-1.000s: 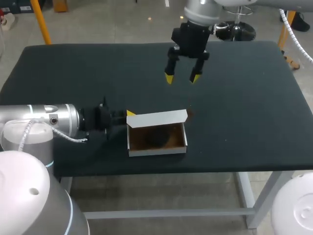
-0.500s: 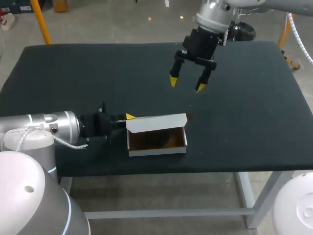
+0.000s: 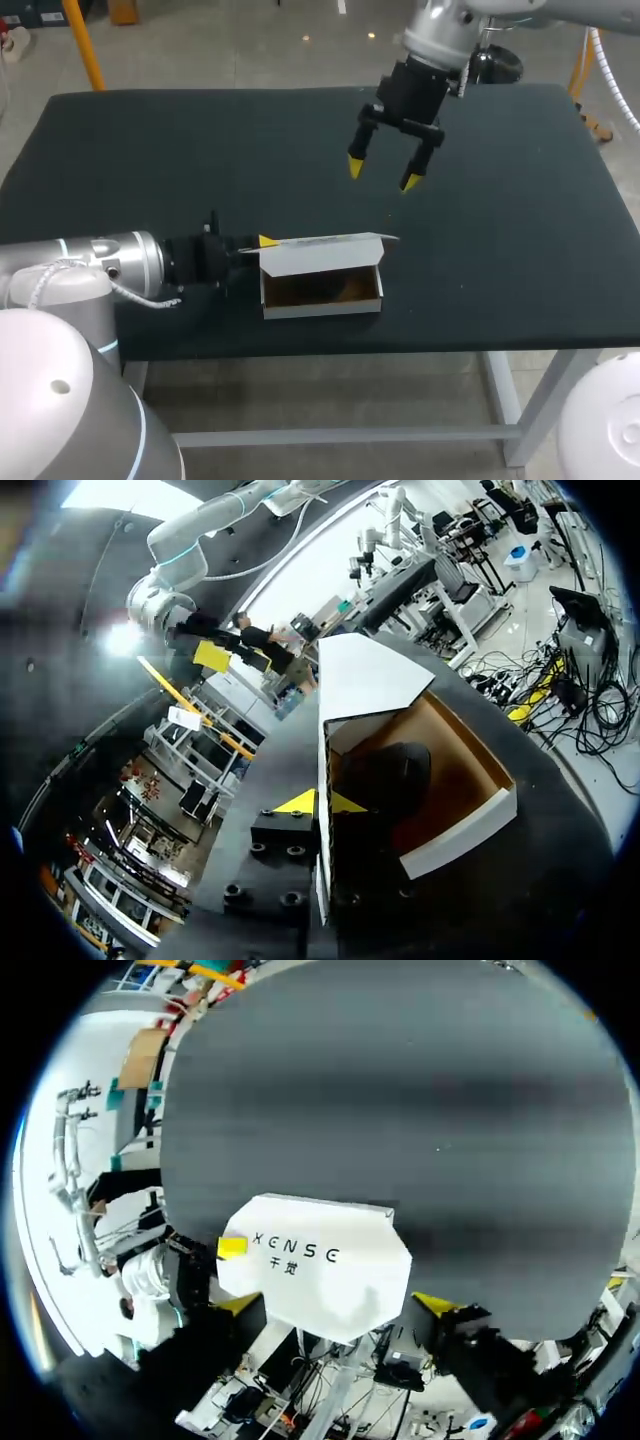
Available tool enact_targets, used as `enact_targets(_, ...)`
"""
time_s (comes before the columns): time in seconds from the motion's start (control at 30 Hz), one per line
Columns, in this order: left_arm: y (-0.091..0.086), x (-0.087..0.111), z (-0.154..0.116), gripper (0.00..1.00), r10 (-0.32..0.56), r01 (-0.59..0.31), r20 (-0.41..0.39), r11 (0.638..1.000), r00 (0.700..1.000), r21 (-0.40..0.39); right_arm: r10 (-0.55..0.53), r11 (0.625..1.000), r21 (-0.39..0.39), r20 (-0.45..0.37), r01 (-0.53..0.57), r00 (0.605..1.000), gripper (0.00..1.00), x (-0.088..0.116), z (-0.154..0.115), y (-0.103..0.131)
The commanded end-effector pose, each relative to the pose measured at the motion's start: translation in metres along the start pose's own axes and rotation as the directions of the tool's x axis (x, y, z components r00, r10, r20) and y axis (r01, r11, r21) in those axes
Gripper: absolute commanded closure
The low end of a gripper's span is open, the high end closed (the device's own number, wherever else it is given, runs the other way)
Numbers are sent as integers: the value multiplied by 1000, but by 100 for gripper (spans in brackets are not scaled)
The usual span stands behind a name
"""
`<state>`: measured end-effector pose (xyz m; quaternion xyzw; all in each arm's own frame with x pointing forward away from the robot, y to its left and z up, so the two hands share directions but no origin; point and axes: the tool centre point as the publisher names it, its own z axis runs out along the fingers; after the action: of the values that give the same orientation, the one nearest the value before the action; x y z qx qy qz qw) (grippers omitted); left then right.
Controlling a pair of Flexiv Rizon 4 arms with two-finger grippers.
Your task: Assemble the packaging by folding the flat box into shape, placing the metal phone stand inside, and closing the box properly
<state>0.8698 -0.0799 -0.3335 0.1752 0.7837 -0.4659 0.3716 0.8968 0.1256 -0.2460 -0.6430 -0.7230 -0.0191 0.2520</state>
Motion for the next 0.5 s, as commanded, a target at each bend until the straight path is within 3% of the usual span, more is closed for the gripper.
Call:
enact_targets(0.03,1,6,3,100,13,-13,9,1000,1000,-7,45,997,68,8,-45,999,0,0,3,5)
enact_targets(0.27,1,10,3,100,30,-30,13,1000,999,-3,75,992,106,4,-75,997,0,-6,13,-9)
enact_targets(0.37,1,11,1,100,34,-34,15,999,999,-2,29,993,110,8,-29,1000,19,-8,21,-14)
enact_targets(0.43,1,13,1,100,40,-40,16,999,999,-2,13,995,95,18,-15,1000,24,-11,28,-15)
enact_targets(0.5,1,14,0,100,44,-44,14,999,999,-3,-13,995,101,8,12,1000,47,-14,35,-16)
